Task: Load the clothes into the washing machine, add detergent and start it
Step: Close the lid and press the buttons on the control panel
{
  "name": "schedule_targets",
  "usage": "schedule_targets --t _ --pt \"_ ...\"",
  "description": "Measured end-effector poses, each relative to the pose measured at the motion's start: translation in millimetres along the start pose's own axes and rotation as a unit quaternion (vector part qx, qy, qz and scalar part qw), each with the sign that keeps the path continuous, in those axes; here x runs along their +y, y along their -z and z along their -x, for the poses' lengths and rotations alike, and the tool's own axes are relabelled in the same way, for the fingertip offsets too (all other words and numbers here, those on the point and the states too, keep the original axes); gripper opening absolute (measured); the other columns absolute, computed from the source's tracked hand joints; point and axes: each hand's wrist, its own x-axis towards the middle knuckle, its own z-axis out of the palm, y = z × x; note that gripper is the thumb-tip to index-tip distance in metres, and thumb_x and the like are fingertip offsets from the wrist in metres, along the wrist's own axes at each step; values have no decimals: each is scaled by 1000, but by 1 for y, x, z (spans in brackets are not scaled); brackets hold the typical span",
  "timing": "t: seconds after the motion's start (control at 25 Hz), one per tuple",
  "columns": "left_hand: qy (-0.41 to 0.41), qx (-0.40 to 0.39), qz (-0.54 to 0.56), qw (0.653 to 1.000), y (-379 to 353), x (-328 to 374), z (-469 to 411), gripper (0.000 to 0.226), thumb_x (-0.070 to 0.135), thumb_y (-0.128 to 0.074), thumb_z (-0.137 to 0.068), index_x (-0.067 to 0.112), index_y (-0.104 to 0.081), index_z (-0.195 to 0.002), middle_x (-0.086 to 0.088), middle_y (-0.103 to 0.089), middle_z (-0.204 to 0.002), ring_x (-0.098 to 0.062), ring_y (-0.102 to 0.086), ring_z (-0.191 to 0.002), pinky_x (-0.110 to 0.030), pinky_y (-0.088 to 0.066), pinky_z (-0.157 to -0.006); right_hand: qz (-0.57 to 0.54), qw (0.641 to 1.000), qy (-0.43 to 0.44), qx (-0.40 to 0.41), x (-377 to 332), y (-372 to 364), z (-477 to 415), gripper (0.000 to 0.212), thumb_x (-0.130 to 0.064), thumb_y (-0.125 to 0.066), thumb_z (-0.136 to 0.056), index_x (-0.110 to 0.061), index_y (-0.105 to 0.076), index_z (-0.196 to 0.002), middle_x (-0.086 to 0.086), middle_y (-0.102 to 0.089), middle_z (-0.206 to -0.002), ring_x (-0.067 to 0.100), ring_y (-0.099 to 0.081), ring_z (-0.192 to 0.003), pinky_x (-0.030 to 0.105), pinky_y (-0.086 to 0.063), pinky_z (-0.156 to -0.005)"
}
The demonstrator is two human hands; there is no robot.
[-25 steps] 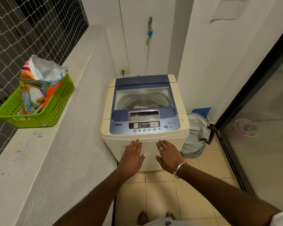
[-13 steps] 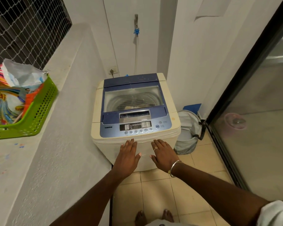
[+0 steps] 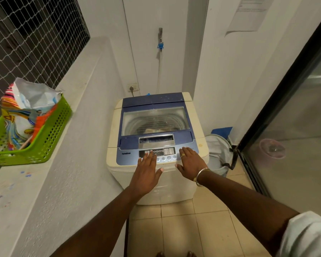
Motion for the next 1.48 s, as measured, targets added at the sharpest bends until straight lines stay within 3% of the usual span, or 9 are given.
schedule_targets --t 0.24,0.48,0.6,0.76,0.88,1.04,1.24,1.48 --pt "2 -12 -1 1000 -2 -1 -11 75 57 -37 -98 14 -15 -156 -7 -7 -166 -25 -5 -153 -40 0 -121 7 996 -17 -82 15 -16 -24 85 -62 -49 -90 -7 -26 -151 14 -29 -157 30 -25 -146 45 -26 -119" --pt "9 -5 4 1000 -5 -7 -14 76 56 -40 -97 14 -16 -156 -7 -11 -165 -25 -7 -153 -39 2 -120 -4 994 -30 -101 20 -29 -35 94 -66 -52 -87 -5 -24 -152 15 -23 -160 32 -21 -148 46 -25 -120" --pt "13 -10 4 1000 -9 -12 -17 76 57 -40 -97 13 -19 -156 -7 -14 -165 -26 -9 -152 -41 -1 -121 -24 995 -33 -91 22 -34 -37 96 -70 -56 -80 -7 -32 -149 13 -29 -156 32 -26 -145 46 -28 -118" --pt "11 -18 -3 1000 -13 -12 -18 76 55 -40 -97 13 -19 -156 -8 -13 -165 -26 -8 -153 -41 3 -120 -61 994 -48 -77 29 -25 -44 66 -64 -57 -81 -17 -51 -128 3 -53 -128 26 -46 -126 45 -41 -105" --pt "3 -22 -10 1000 -15 -7 -14 76 55 -40 -97 14 -18 -156 -8 -13 -165 -26 -8 -153 -42 2 -120 -63 991 -64 -103 29 -16 -48 58 -57 -56 -84 -20 -53 -128 1 -54 -130 26 -45 -127 48 -42 -103" --pt "-6 -16 -9 1000 -8 -2 -7 74 55 -38 -98 15 -16 -157 -6 -10 -165 -25 -5 -153 -39 7 -119 -26 986 -72 -146 24 -7 -48 59 -54 -54 -89 -19 -49 -136 3 -48 -141 27 -43 -132 50 -40 -106" --pt "-7 -7 -8 1000 1 -5 6 75 55 -37 -99 15 -13 -157 -6 -9 -166 -24 -5 -153 -38 7 -120 -20 991 -67 -112 8 -33 -10 78 -54 -52 -92 -14 -24 -153 5 -16 -163 26 -18 -148 54 -27 -115" --pt "3 -18 -13 1000 0 -12 28 73 55 -35 -99 15 -14 -157 -6 -9 -166 -25 -4 -153 -41 4 -121 -21 996 -42 -80 -15 -41 22 80 -53 -46 -94 -12 -16 -156 9 -6 -165 26 -6 -152 53 -16 -120"
